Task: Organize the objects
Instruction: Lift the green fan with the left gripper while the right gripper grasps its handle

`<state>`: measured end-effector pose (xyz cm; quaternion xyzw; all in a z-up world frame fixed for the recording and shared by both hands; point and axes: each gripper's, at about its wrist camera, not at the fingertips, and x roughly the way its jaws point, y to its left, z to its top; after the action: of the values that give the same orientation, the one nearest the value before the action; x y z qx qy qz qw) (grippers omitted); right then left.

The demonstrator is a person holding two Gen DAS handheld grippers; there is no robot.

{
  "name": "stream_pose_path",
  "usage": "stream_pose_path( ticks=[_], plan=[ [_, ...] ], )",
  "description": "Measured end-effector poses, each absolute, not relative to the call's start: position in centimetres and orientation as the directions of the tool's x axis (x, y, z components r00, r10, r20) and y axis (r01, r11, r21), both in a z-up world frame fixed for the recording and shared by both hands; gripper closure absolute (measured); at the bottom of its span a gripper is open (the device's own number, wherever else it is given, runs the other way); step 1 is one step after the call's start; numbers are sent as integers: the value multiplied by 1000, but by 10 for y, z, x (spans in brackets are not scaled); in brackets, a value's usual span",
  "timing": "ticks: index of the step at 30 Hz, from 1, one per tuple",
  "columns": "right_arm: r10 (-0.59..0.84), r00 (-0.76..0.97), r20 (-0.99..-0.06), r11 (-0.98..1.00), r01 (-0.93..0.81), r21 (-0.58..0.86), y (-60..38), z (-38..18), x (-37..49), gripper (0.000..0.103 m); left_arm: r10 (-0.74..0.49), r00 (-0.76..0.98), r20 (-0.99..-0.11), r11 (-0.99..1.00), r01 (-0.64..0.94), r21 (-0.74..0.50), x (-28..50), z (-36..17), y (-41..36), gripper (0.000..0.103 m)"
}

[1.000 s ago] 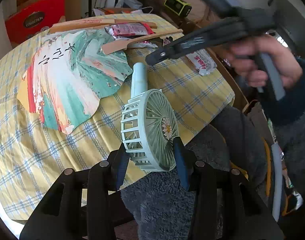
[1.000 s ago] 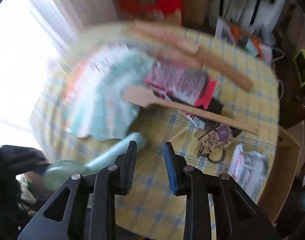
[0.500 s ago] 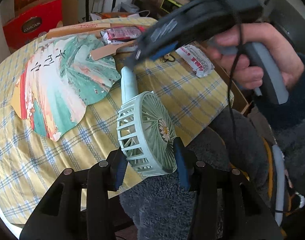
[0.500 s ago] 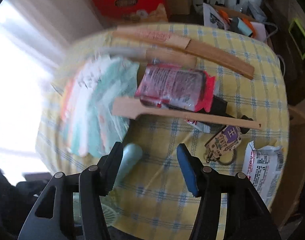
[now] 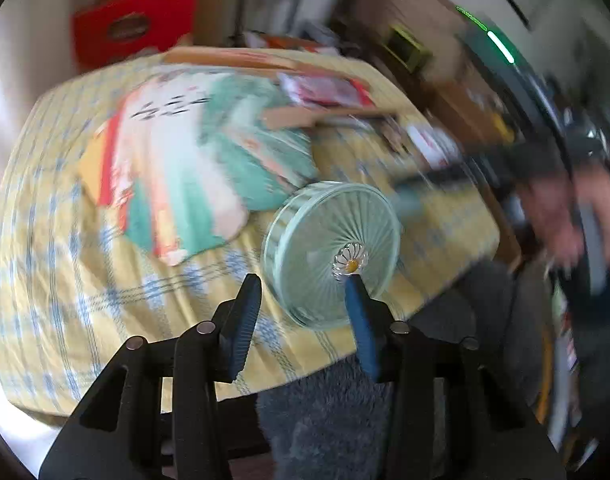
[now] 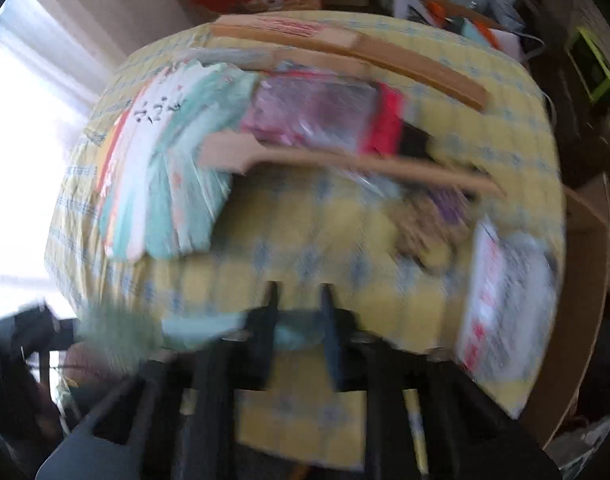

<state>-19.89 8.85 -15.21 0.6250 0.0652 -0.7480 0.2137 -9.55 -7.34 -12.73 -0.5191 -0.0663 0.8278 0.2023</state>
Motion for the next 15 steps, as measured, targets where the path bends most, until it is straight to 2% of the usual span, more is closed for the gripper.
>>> stream_pose_path(
  ticks=[2, 6, 7, 8, 9, 10, 11, 13, 15],
  plan=[
    [-198, -117, -973, -890, 439, 128, 91, -151, -182, 93, 447, -377, -811, -893, -246, -378, -99, -128, -81, 63],
    [-206, -144, -968, -809, 582, 86, 90, -143, -154, 92, 425, -379, -822, -900, -275, -338, -102, -127, -74, 63],
    [-207, -184, -961, -786, 616, 51, 90, -136, -150, 89, 426, -378, -822, -898, -285, -335, -100, -126, -73, 63],
    [-205, -229, -952, -769, 639, 12, 88, -129, -147, 82, 433, -375, -820, -894, -296, -337, -99, -126, -70, 61],
    [-206, -264, -942, -751, 660, -20, 86, -123, -144, 78, 443, -369, -817, -888, -305, -343, -98, -127, -70, 54],
    [-219, -292, -931, -727, 685, -45, 84, -118, -139, 67, 463, -357, -812, -877, -318, -360, -99, -128, -67, 47],
    [-258, -302, -918, -692, 721, -43, 83, -116, -135, 54, 478, -350, -806, -869, -324, -374, -101, -130, -67, 43],
    [-300, -277, -913, -634, 773, -27, 75, -119, -127, 47, 496, -349, -795, -858, -336, -388, -104, -132, -64, 39],
    [-280, -270, -921, -593, 804, -55, 68, -129, -119, 47, 500, -357, -789, -855, -348, -385, -108, -133, -64, 39]
  ],
)
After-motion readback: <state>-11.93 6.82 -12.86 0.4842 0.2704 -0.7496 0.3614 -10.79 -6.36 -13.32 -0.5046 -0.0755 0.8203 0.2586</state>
